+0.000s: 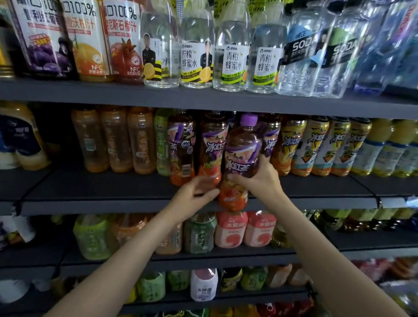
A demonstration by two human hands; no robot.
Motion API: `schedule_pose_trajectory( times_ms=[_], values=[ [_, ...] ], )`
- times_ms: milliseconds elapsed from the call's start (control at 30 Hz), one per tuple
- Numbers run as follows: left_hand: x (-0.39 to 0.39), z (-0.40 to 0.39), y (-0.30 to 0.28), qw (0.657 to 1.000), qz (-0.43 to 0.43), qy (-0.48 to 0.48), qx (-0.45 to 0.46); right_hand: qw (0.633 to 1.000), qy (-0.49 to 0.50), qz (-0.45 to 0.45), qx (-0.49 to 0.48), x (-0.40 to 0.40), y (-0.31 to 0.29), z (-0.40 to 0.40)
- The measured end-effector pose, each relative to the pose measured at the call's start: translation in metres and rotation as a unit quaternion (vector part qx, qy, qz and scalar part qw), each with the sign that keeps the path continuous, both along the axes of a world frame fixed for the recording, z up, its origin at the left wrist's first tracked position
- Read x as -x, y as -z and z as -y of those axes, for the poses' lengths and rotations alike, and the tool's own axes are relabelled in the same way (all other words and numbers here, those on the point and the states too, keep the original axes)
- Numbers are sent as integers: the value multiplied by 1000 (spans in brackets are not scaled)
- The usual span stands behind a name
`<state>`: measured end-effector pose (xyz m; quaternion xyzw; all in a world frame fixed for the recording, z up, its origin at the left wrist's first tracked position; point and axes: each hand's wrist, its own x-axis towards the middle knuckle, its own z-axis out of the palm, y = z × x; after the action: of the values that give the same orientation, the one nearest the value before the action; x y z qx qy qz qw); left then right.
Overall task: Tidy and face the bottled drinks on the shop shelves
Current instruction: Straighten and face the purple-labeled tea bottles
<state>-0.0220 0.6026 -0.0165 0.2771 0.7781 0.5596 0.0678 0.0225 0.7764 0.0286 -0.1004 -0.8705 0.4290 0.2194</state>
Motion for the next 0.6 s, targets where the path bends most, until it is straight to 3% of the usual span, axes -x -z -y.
schedule_pose_trajectory(
  times_ms=[67,167,233,300,367,433,500,567,600],
  values=[
    [-5,-2,-6,994,98,52,-1,991,-63,16,114,-15,-1,6],
    [-17,6,-14,952,277,127,-40,945,-130,26,298,-34,-1,17],
    [-23,11,-16,949,284,131,-46,925,-134,20,355,-39,1,21],
    [-32,13,-17,968,230,83,-46,934,-87,20,347,-38,1,24],
    [-36,14,-17,996,89,-6,24,931,-50,40,358,-35,2,28],
    [-40,17,-19,979,-98,-107,141,898,-40,65,432,-35,3,37],
    [-42,22,-28,947,-221,-137,188,847,-16,54,529,-36,3,43],
    [-41,28,-40,956,-214,-112,169,816,-3,19,578,-37,1,44],
    [-39,32,-46,975,-149,-90,139,811,-7,-2,584,-39,-2,43]
  ],
)
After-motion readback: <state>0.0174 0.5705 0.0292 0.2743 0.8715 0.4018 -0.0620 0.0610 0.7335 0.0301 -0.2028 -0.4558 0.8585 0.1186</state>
